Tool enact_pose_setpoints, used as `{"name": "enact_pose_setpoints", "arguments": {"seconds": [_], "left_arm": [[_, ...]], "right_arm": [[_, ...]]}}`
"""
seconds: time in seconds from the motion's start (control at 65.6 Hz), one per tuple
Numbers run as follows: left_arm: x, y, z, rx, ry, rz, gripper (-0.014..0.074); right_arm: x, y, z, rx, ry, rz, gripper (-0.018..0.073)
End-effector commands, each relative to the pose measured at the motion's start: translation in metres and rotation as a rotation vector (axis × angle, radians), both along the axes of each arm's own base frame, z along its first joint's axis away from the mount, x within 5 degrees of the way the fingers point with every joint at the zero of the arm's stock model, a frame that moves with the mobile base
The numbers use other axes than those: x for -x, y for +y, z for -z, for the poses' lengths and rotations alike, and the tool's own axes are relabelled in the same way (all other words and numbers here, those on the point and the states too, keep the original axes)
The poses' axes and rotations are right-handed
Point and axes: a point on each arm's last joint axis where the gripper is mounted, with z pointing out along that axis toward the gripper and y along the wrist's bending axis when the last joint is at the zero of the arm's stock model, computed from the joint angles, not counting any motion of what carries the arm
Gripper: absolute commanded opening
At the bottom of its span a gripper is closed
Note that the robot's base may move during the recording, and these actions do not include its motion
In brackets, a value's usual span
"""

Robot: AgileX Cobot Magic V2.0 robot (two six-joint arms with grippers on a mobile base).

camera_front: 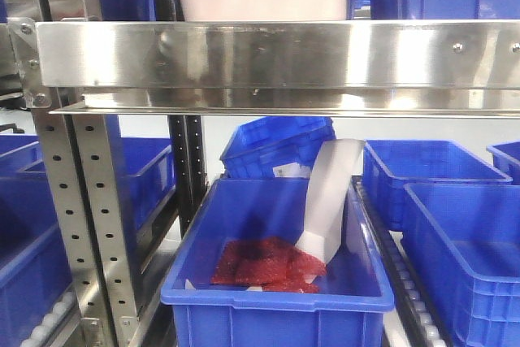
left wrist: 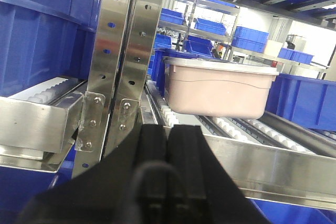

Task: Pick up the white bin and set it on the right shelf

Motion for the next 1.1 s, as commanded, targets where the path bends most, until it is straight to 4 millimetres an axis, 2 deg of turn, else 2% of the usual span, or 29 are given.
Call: {"name": "enact_pose_setpoints", "arguments": {"seconds": [0.0, 0.442, 0.533, 0.655, 0.731, 0.792, 0.914, 1.082], "left_arm": [[0.003, 0.001, -0.017, 0.022, -0.103, 0.002, -0.0118], [0.003, 0.001, -0.017, 0.024, -0.102, 0.003, -0.0118], [0.003, 0.001, -0.017, -0.061, -0.12, -0.02, -0.0118], [0.002, 0.001, -0.013, -0.075, -0.124, -0.024, -0.0118], [0.002, 0.001, -0.009, -0.22, -0.192, -0.075, -0.0118], [0.001, 0.003, -0.003, -0.334, -0.196, -0.132, -0.0118], [-0.001, 0.006, 0.018, -0.306, -0.136, -0.182, -0.0118], [-0.002, 0.007, 0.05, -0.287, -0.147, -0.206, -0.0118]], "right_arm": [[0.003, 0.0, -0.01, 0.013, -0.113, 0.006, 0.0055], [0.003, 0.0, -0.01, 0.013, -0.113, 0.006, 0.0055], [0.003, 0.0, -0.01, 0.013, -0.113, 0.006, 0.0055], [0.003, 0.0, -0.01, 0.013, -0.113, 0.006, 0.0055], [0.003, 0.0, -0.01, 0.013, -0.113, 0.006, 0.0055], [0.003, 0.0, -0.01, 0.013, -0.113, 0.006, 0.0055], [0.003, 0.0, -0.01, 0.013, -0.113, 0.006, 0.0055], [0.003, 0.0, -0.01, 0.013, -0.113, 0.006, 0.0055]]}}
